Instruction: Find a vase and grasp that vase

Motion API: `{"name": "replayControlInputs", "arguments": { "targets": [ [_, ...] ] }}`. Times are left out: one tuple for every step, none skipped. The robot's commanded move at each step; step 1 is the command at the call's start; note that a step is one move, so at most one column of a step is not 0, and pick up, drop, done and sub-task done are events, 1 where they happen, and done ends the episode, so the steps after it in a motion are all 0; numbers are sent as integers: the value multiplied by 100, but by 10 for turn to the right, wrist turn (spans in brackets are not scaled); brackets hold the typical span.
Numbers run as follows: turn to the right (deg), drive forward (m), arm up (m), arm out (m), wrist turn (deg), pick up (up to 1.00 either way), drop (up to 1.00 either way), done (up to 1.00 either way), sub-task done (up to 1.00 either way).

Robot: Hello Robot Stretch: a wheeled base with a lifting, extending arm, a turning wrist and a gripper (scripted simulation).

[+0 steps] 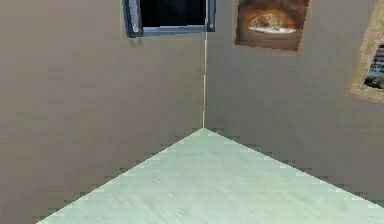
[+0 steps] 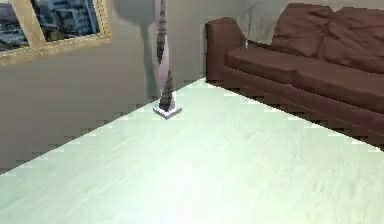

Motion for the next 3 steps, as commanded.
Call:
{"name": "replayControlInputs", "arguments": {
  "targets": [
    [-450,0,0,0,0,0,0,0,0],
    [0,60,0,0,0,0,0,0,0],
    [-450,0,0,0,0,0,0,0,0]
  ]
}}
